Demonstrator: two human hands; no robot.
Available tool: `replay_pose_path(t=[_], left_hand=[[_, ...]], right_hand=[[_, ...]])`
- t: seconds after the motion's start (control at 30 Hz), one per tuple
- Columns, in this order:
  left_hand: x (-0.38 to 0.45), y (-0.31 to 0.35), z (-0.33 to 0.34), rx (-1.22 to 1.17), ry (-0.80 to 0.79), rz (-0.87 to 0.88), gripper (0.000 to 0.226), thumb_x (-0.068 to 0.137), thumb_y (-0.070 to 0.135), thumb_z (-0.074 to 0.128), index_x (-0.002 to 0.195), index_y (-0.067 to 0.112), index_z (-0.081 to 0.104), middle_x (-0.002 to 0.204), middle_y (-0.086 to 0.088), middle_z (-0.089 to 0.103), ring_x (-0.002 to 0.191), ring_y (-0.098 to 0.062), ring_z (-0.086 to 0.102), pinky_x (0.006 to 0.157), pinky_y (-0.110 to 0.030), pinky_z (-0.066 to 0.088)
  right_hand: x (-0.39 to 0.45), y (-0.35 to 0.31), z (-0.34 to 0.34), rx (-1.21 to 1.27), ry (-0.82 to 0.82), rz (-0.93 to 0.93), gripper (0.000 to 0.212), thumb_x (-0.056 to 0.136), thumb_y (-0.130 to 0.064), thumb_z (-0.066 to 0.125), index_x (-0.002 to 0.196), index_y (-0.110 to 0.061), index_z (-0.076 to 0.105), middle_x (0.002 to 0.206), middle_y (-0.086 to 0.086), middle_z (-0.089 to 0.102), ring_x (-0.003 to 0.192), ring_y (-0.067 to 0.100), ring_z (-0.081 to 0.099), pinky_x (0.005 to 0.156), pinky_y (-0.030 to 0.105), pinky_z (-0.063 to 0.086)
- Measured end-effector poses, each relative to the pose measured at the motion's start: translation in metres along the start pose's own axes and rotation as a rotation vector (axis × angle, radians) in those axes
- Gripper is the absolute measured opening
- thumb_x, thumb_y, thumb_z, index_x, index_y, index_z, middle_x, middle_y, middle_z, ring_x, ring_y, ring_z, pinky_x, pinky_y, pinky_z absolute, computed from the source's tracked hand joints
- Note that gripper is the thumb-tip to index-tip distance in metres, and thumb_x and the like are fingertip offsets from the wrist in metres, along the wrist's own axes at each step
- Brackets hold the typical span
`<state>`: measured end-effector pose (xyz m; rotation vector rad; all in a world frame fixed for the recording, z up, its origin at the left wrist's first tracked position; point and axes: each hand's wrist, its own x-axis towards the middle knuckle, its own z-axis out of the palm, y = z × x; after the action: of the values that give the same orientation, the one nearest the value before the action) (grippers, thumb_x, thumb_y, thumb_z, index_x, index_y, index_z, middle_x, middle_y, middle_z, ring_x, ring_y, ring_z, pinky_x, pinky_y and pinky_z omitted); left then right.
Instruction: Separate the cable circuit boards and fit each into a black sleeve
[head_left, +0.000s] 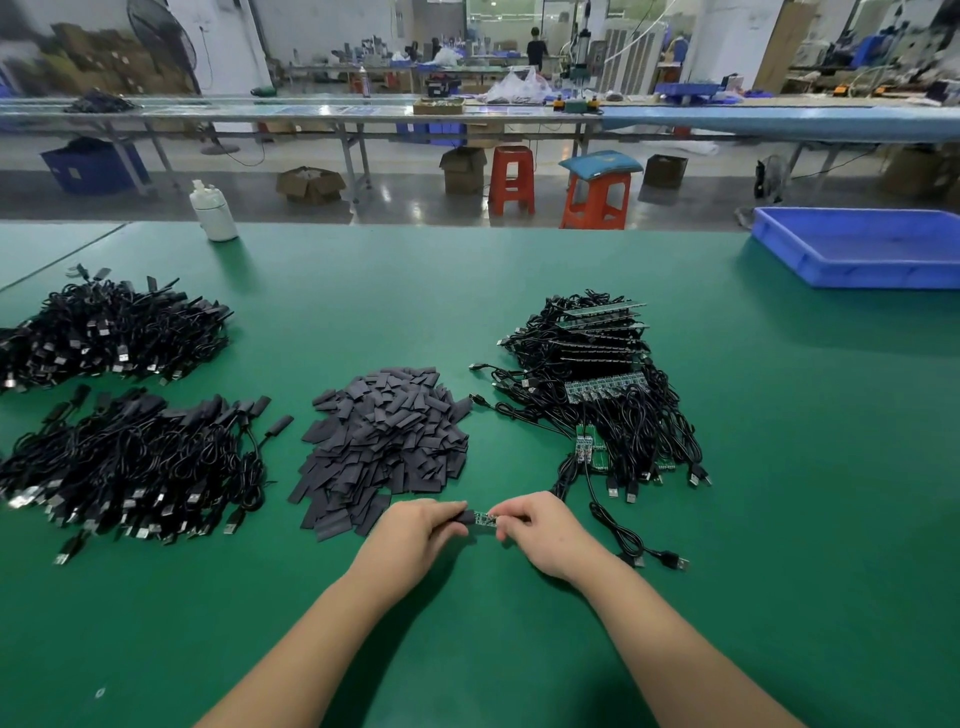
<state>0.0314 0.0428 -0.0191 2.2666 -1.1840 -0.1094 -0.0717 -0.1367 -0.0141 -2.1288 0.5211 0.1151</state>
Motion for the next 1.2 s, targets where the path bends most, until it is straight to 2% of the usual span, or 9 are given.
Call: replay_pose_path(t=[0.1,0.27,0.43,0.6,0.7,0.87,1.03,1.13,1.2], left_hand=[[-0.001,0.002,0.0,0.024,-0.026,0.011,0.031,0.097,0.029,0.061,0.126,0.023,0.067,0.107,0.004,0.071,0.096,-0.014,0.064,0.083,-0.02,0.045],[-0.001,0.007,-0.003,0.102,-0.054,0.063,0.03,0.099,0.03,0.055,0.126,0.023,0.066,0.11,0.003,0.067,0.097,-0.019,0.063,0.085,-0.03,0.047],[0.001,0.01,-0.002,0.146,-0.094,0.067,0.03,0.1,0.03,0.053,0.125,0.02,0.065,0.113,0.002,0.067,0.1,-0.021,0.063,0.087,-0.032,0.047],[0.002,0.011,0.0,0.107,-0.111,0.017,0.024,0.099,0.028,0.056,0.118,0.019,0.067,0.11,0.001,0.068,0.1,-0.02,0.062,0.087,-0.034,0.047],[0.002,0.012,0.001,0.151,-0.121,0.012,0.024,0.098,0.026,0.056,0.121,0.022,0.065,0.11,0.002,0.067,0.098,-0.021,0.063,0.085,-0.034,0.049],[0.0,0.009,0.0,0.279,-0.173,0.05,0.033,0.096,0.014,0.052,0.126,0.025,0.06,0.114,0.003,0.063,0.098,-0.021,0.062,0.085,-0.034,0.047],[0.003,0.011,0.0,0.059,-0.103,0.021,0.025,0.099,0.02,0.057,0.12,0.02,0.069,0.111,0.001,0.071,0.1,-0.018,0.065,0.091,-0.028,0.047],[0.002,0.012,0.001,0.0,-0.082,0.046,0.024,0.097,0.022,0.06,0.119,0.02,0.071,0.107,0.002,0.072,0.097,-0.016,0.066,0.09,-0.027,0.048],[0.001,0.012,0.003,-0.012,-0.071,0.059,0.023,0.096,0.024,0.061,0.117,0.02,0.071,0.104,0.002,0.072,0.093,-0.016,0.065,0.087,-0.027,0.048]], right_hand=[[-0.001,-0.001,-0.001,-0.052,-0.019,-0.014,0.024,0.101,-0.02,0.05,0.111,-0.024,0.072,0.074,-0.018,0.066,0.053,-0.004,0.049,0.056,0.012,0.045],[0.0,-0.001,0.001,-0.025,-0.014,-0.009,0.021,0.1,-0.019,0.051,0.102,-0.026,0.071,0.07,-0.016,0.066,0.04,-0.004,0.043,0.046,0.014,0.04],[0.0,0.0,0.003,0.078,-0.015,0.021,0.02,0.1,-0.017,0.053,0.104,-0.027,0.07,0.077,-0.011,0.07,0.042,-0.004,0.045,0.052,0.023,0.044],[0.0,0.001,0.003,0.138,0.003,0.033,0.019,0.1,-0.016,0.053,0.107,-0.022,0.071,0.078,-0.01,0.07,0.044,-0.011,0.049,0.057,0.02,0.043],[-0.001,-0.001,0.003,0.156,0.002,0.04,0.018,0.1,-0.015,0.053,0.105,-0.022,0.07,0.078,-0.009,0.07,0.045,-0.011,0.05,0.058,0.019,0.043],[-0.003,-0.005,0.003,0.067,-0.027,0.046,0.02,0.1,-0.016,0.053,0.106,-0.02,0.072,0.082,-0.007,0.071,0.052,-0.001,0.049,0.057,0.021,0.044],[-0.004,-0.007,0.001,0.104,-0.025,0.042,0.02,0.101,-0.017,0.053,0.112,-0.02,0.07,0.081,-0.009,0.07,0.057,0.0,0.05,0.061,0.023,0.048],[-0.002,-0.009,0.001,0.051,-0.029,0.017,0.02,0.1,-0.018,0.054,0.109,-0.02,0.071,0.085,-0.005,0.073,0.058,0.006,0.05,0.063,0.029,0.051],[-0.002,-0.01,0.002,0.037,-0.03,0.014,0.02,0.1,-0.019,0.053,0.109,-0.019,0.072,0.086,-0.004,0.074,0.056,0.006,0.05,0.06,0.028,0.05]])
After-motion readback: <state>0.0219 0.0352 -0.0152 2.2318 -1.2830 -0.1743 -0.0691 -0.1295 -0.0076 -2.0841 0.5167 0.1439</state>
